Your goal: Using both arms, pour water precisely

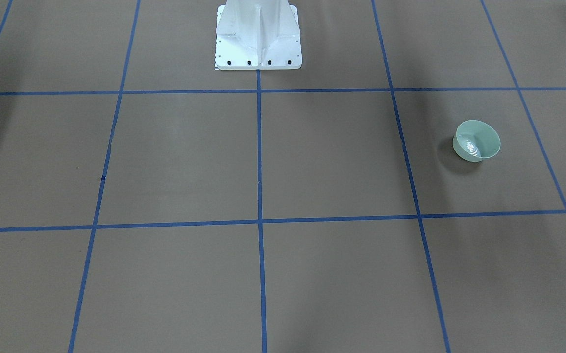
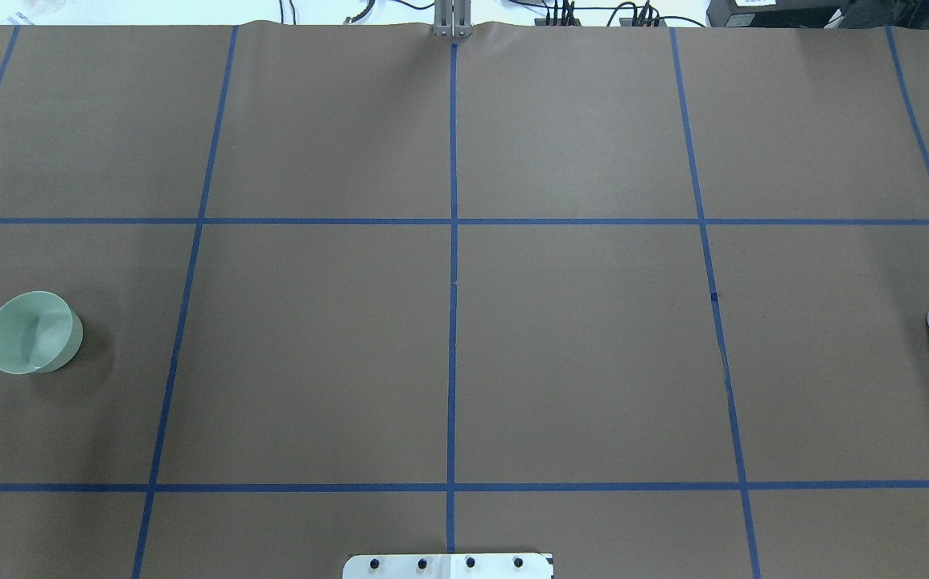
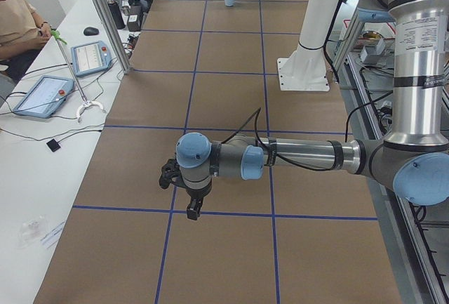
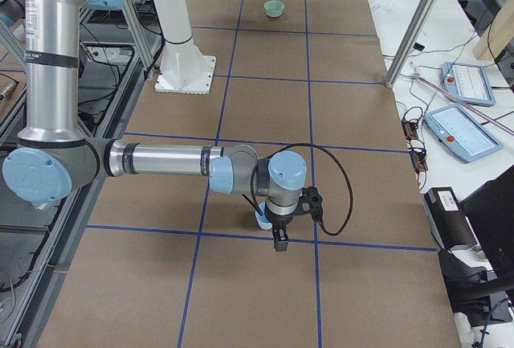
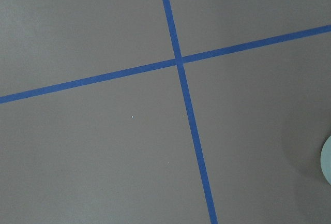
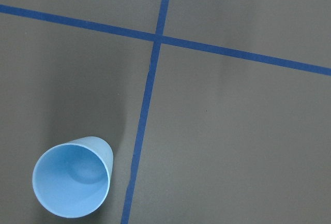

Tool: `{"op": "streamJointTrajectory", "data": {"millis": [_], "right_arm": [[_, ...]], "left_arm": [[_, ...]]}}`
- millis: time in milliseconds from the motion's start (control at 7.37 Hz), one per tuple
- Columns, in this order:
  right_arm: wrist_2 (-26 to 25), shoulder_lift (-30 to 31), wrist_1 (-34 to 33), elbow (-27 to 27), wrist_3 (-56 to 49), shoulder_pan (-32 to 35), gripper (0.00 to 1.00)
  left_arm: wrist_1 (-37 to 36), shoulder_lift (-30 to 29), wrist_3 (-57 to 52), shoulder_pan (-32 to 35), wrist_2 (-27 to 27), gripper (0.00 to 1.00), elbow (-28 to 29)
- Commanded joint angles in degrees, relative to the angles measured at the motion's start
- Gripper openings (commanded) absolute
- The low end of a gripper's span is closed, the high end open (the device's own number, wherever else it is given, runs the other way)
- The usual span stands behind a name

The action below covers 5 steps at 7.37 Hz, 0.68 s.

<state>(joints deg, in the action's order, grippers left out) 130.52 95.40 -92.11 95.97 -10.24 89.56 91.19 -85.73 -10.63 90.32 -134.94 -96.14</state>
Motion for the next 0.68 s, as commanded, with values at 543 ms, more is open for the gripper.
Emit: {"op": "streamJointTrajectory", "data": {"millis": [543], "right_arm": [[-0.2,-1.1,0.1,1.1,0.5,0.0,1.0]], "left_arm": [[0.6,-0.7,0.6,0.0,-2.1,1.0,-3.3]]}}
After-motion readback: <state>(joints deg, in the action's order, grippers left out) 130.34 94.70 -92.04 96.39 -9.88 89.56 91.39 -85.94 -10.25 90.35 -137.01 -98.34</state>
